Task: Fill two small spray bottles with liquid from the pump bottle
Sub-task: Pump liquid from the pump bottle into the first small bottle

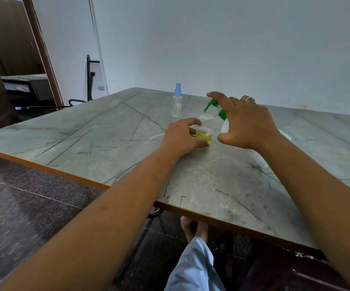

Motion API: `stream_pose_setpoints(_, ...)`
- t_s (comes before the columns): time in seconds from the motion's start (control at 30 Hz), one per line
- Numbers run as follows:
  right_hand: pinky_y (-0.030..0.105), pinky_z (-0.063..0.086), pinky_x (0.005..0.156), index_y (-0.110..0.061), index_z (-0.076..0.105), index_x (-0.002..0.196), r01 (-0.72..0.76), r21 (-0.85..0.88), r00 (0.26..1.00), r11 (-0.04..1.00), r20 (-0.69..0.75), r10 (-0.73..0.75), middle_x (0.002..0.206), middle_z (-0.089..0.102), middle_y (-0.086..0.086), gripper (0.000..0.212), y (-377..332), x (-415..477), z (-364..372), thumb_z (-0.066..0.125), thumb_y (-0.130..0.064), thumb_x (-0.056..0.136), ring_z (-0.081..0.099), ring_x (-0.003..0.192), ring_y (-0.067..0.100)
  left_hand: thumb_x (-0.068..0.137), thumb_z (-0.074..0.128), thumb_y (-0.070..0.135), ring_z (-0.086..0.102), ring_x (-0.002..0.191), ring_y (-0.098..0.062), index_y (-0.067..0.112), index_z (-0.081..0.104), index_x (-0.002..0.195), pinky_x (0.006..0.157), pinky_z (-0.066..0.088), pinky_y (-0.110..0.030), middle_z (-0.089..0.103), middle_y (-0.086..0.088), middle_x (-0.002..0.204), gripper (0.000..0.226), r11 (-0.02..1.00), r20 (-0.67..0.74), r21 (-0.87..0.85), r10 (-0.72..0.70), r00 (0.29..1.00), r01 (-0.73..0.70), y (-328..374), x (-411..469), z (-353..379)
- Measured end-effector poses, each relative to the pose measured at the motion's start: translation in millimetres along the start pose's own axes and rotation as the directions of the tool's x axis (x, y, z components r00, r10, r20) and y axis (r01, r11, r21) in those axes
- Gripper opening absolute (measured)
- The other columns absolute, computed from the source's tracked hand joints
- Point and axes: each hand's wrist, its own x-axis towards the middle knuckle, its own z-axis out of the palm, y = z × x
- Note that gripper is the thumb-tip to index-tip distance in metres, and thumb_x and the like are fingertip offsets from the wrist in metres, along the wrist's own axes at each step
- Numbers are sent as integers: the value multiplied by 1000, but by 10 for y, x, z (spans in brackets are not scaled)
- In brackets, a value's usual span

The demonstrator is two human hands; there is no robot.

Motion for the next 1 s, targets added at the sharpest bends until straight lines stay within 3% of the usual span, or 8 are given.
stream_pose_setpoints(0.13,38,51,75,-38,17,144,0,1,1000,1000,2,0,125,57,3,91,-11,-1,-6,69,-42,70,52,107,31,71,79,36,60,98,-11,25,56,124,98,43,-28,64,-1,119,59,1000,5,10,-8,1000,8,4,6,2)
stream_pose_setpoints(0.33,29,39,66,-35,30,134,-3,35,1000,999,12,3,116,60,1,77,16,4,-10,71,-39,68,50,96,25,71,79,35,60,100,-12,25,55,125,98,44,-29,63,-1,121,60,1000,10,18,-4,1000,4,11,-8,-1)
stream_pose_setpoints(0.53,30,40,66,-33,31,134,11,47,1000,999,5,-11,116,61,3,77,13,3,-21,70,-38,68,52,97,28,69,81,35,61,99,-11,25,57,123,96,44,-27,66,-1,116,59,1000,6,12,1,1000,-1,13,-28,-8)
stream_pose_setpoints(0.73,37,49,74,-37,21,143,10,29,1000,1000,9,-10,124,58,4,88,0,-5,-18,70,-39,70,52,105,32,68,81,37,58,90,-8,26,58,120,94,44,-25,66,0,113,58,1000,-9,2,-5,1000,5,-4,-1,-5)
stream_pose_setpoints(1.0,36,48,72,-34,28,138,10,44,1000,999,11,-11,122,58,5,81,13,-3,-4,73,-38,70,53,101,30,70,80,35,55,90,-8,26,56,122,95,44,-26,64,0,118,58,1000,-10,10,-7,1000,7,-9,17,10)
